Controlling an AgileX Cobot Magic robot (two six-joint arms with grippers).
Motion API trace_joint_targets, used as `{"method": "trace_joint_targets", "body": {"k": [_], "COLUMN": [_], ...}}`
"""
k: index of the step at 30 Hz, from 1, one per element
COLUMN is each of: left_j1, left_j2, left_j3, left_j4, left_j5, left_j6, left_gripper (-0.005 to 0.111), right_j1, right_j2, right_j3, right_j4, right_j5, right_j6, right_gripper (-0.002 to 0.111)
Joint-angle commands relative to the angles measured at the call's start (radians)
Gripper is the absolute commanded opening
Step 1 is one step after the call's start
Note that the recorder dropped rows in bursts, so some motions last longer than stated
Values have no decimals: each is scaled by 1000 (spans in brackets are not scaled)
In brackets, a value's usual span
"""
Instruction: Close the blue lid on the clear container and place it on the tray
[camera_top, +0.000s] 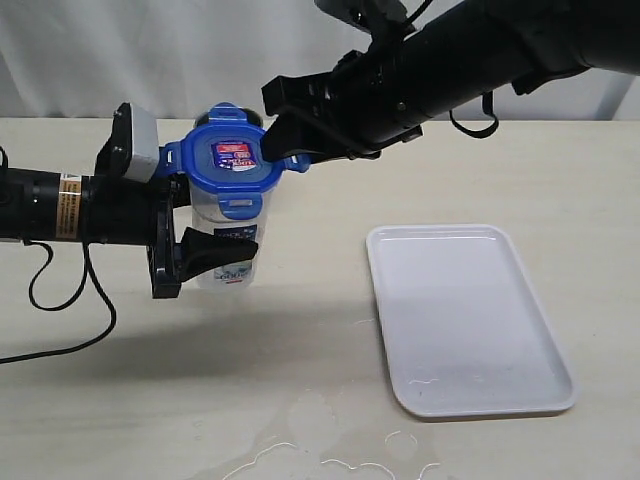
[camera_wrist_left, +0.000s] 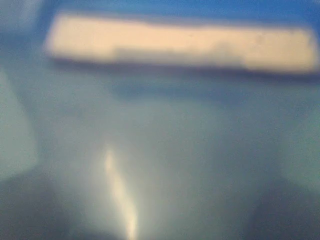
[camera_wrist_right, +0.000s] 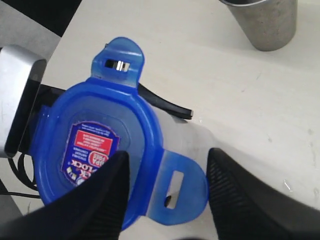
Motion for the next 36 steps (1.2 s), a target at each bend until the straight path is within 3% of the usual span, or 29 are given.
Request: {"method": "trace_joint_targets", "body": {"k": [1, 6, 10, 19, 30, 36], "left_j1": [0, 0, 0, 0, 0, -7], "left_j2": [-8, -2, 61, 212, 231, 231], "left_j3": [-5, -5, -5, -5, -5, -5], "left_j4": [-33, -46, -113, -199, -210, -205], "left_j5": [-70, -74, -174, -174, -174, -174], "left_j6": [-10, -10, 24, 204, 225, 225], "left_gripper": [0, 0, 0, 0, 0, 0], "right_j1": [-1, -1, -1, -1, 1, 57], "right_j2": [6, -17, -20, -20, -20, 19], "right_j3": [0, 0, 0, 0, 0, 0], "right_j4": [-45, -30, -19, -49, -128, -143], "right_j5": [-7, -16, -13, -9, -54, -108], "right_j6": [-10, -22, -22, -22, 43, 24], "right_gripper": [46, 46, 46, 46, 46, 46]}}
